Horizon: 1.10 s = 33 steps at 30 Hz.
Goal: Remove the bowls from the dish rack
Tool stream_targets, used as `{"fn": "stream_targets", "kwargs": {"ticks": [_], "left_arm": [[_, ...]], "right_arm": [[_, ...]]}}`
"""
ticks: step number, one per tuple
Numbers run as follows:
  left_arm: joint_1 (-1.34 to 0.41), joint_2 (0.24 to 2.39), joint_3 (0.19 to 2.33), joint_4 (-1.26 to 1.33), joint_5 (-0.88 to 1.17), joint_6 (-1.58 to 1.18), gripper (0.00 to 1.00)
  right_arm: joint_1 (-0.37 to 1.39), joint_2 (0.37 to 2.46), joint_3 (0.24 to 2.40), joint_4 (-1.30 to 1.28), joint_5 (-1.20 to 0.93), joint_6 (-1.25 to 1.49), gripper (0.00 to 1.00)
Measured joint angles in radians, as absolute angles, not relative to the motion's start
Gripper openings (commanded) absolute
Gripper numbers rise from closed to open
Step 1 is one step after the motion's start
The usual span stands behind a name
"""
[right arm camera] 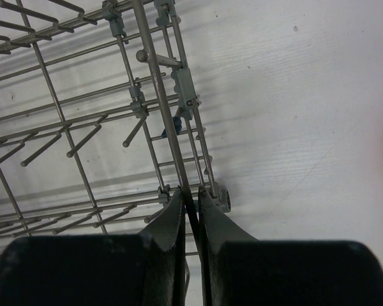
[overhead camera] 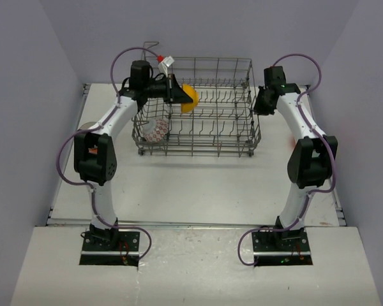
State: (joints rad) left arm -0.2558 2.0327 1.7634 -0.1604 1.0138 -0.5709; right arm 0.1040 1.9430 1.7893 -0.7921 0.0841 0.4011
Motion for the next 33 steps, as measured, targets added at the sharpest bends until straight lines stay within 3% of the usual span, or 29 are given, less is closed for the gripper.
{"fn": "stream_targets", "kwargs": {"ticks": [5,12,17,24,33], "left_arm": [[-0.233,1.977,1.771,-0.087,1.029,-0.61,0.0],[-0.204,1.937,1.729,0.247,1.098,-0.815,0.0],[-0.137,1.869,1.701,0.287,1.081,-0.864,0.0],[0.107,1.709,1.729,-0.038,0.841,-0.617,0.0],[0.095,1.665,1.792,-0.447,0.347,-0.342,0.0]], "right_arm": [[0.105,1.949,1.801,-0.806,0.084,0.401,0.0],[0.105,1.952,1.806,-0.812,0.084,0.401,0.0],[0.105,1.951,1.804,-0.81,0.083,0.402,0.0],[0.105,1.951,1.802,-0.808,0.082,0.402,0.0],[0.105,1.944,1.789,-0.796,0.083,0.401,0.0]]}}
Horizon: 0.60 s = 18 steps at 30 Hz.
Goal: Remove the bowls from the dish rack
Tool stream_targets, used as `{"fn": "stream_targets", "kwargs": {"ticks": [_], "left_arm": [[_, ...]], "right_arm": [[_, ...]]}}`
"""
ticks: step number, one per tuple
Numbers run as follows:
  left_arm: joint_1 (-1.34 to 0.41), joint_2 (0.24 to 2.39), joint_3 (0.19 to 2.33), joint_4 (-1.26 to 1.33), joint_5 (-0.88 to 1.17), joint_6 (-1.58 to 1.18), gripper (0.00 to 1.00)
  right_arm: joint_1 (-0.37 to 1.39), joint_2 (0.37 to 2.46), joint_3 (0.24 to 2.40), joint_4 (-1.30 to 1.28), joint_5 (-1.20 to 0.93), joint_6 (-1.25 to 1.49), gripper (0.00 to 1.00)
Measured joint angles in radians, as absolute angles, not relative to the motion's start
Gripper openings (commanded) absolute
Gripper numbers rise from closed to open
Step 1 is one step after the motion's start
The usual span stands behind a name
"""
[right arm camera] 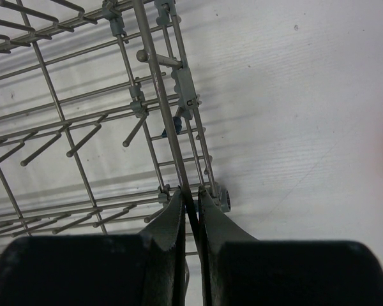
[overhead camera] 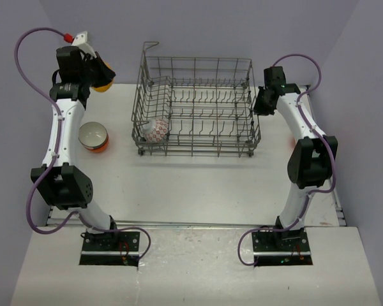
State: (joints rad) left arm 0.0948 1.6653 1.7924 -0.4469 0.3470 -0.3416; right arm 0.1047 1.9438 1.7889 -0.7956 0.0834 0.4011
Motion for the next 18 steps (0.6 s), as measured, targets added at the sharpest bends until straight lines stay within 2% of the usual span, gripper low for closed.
{"fn": "stream_targets", "kwargs": {"ticks": [5,8,12,18], "left_arm": [[0.099,1.682,1.79,-0.656,0.022,-0.331,0.0],[0.104,1.685,1.743,-0.737,-0.108,-0.334,0.0],[0.105,1.692,1.662,-0.799,-0.181,-0.346,0.0],[0.105,1.754,1.621,-0.825,-0.185,-0.348,0.0]], "right_arm": [[0.105,1.944,1.79,-0.796,0.083,0.401,0.0],[0.105,1.944,1.79,-0.796,0.083,0.401,0.0],[0.105,1.944,1.79,-0.796,0.083,0.401,0.0],[0.105,1.943,1.789,-0.794,0.083,0.401,0.0]]}}
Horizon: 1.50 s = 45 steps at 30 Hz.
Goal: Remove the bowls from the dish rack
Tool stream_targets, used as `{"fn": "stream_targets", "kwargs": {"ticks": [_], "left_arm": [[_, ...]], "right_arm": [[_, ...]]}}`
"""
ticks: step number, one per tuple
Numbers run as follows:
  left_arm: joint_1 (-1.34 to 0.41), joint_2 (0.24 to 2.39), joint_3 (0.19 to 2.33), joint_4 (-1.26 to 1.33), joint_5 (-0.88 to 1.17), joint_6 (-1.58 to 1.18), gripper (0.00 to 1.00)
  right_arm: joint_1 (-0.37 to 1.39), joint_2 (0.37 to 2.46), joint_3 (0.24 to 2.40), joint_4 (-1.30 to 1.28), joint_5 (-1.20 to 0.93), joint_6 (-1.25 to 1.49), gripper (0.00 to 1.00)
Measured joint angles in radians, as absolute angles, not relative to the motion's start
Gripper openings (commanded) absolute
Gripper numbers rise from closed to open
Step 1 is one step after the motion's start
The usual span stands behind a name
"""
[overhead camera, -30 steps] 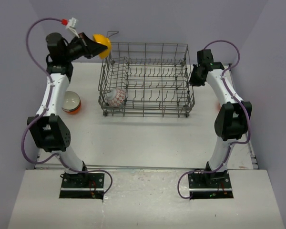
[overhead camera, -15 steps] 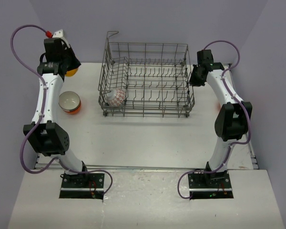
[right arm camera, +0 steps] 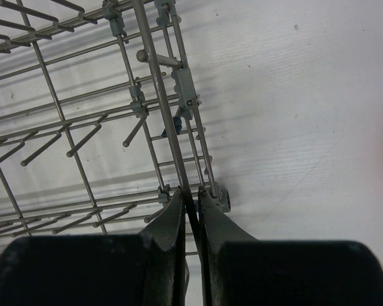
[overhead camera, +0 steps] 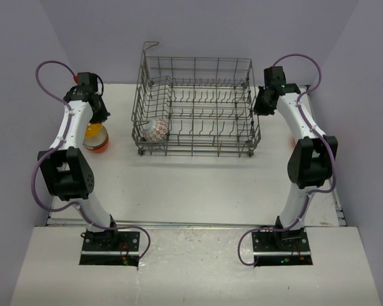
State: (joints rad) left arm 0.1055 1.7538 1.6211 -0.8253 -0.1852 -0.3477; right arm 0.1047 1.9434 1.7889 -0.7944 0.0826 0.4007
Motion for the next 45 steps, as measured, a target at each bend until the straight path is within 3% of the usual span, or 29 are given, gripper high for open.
{"fn": "stream_targets", "kwargs": {"ticks": [21,45], "left_arm": [[0.105,2.145,2.115,-0.828,-0.16,-0.337,0.0],[0.105,2.406,2.187,-0.789,-0.187,-0.246,0.0]], "right_arm": [[0.105,1.945,1.796,-0.804,0.08,0.392,0.0],[0.106,1.945,1.795,-0.803,0.08,0.388,0.0]]}}
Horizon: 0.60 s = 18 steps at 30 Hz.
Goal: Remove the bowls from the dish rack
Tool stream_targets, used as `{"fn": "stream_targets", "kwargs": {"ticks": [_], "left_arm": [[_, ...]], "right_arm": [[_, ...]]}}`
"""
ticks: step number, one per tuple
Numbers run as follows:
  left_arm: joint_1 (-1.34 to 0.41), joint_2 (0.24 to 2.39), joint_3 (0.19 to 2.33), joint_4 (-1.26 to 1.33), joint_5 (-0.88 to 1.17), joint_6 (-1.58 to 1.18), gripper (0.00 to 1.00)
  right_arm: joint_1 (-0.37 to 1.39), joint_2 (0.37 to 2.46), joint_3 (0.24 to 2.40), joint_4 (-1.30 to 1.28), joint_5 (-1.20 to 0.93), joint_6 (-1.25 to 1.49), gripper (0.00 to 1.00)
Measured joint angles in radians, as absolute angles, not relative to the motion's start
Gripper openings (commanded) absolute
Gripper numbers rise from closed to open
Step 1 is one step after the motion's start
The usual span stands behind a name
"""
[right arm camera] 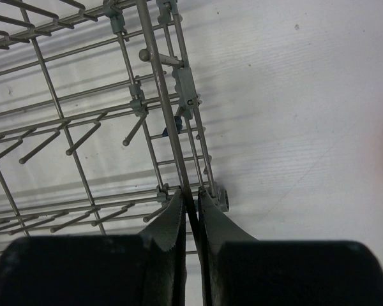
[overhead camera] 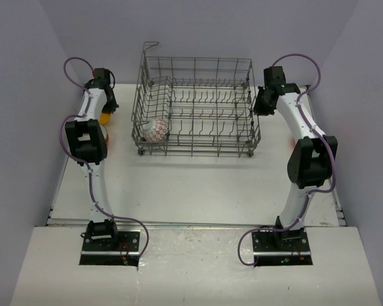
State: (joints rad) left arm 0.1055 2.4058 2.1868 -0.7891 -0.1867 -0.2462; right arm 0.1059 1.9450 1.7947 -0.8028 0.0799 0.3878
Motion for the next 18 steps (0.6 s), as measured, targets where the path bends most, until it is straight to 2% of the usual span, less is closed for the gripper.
{"fn": "stream_targets", "kwargs": {"ticks": [4,6,10,14,18], "left_arm": [[0.105,2.421,2.187,-0.789,-0.187,-0.243,0.0],[0.105,2.423,2.187,-0.789,-0.187,-0.243,0.07],[0.105,2.423,2.189,-0.789,-0.187,-0.243,0.16],[0.105,2.423,2.191,-0.785,-0.186,-0.245,0.35],[0.107,2.423,2.191,-0.783,-0.182,-0.25,0.43]], "right_arm": [[0.106,1.944,1.792,-0.8,0.08,0.387,0.0],[0.106,1.942,1.789,-0.797,0.08,0.387,0.0],[0.106,1.941,1.787,-0.796,0.08,0.387,0.0],[0.106,1.941,1.79,-0.797,0.08,0.386,0.0],[0.106,1.941,1.792,-0.8,0.08,0.386,0.0]]}}
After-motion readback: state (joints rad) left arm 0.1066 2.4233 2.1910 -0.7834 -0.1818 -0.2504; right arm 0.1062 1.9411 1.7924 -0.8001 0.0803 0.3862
